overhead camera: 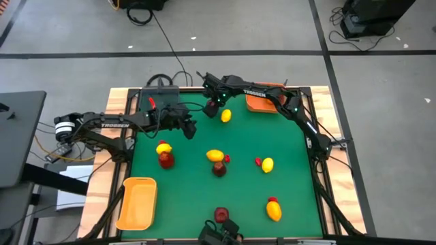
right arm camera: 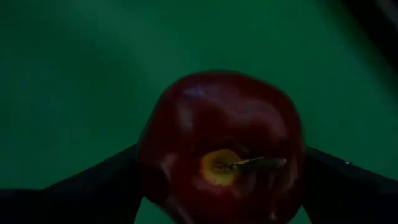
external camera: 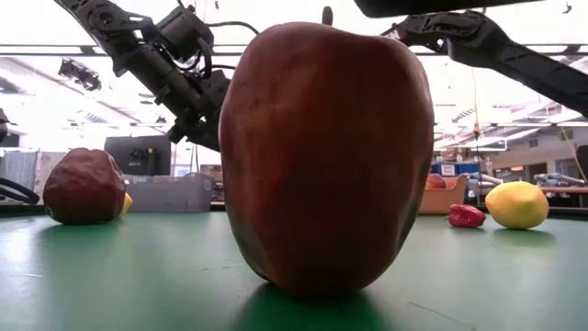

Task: Sort produce into baskets
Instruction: Put the apple into the orange bin

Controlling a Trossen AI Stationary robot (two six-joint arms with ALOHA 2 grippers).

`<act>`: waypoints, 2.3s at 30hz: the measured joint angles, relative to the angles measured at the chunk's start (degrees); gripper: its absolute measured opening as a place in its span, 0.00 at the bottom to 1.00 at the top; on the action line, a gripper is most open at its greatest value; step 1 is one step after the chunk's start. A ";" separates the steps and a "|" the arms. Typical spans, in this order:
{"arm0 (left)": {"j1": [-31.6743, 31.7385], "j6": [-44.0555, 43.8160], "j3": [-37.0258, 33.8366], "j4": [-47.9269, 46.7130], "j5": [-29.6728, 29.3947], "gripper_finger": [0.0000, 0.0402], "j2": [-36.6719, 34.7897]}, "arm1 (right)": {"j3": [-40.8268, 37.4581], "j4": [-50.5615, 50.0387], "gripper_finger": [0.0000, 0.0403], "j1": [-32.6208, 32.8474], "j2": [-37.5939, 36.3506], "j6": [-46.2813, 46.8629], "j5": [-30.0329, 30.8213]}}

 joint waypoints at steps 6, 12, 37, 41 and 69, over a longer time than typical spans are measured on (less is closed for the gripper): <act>0.00 0.02 0.00 0.04 -0.01 0.46 0.00 | 0.00 -1.46 0.75 0.00 -0.77 0.20 -0.18; 0.00 0.09 0.00 0.04 -0.01 0.46 0.00 | 0.00 -5.25 0.75 -0.45 -5.88 -3.64 -3.02; 0.02 -0.17 0.00 0.13 -1.69 0.46 0.02 | -28.79 -3.21 0.78 -17.80 -36.09 -5.76 7.17; 0.02 -0.21 0.00 0.94 -4.53 0.46 0.02 | -39.07 6.03 0.78 -17.77 -39.74 -4.78 7.08; -0.09 -6.21 0.00 3.52 -6.39 0.46 0.04 | -51.89 24.32 0.93 -19.04 -34.25 1.82 12.22</act>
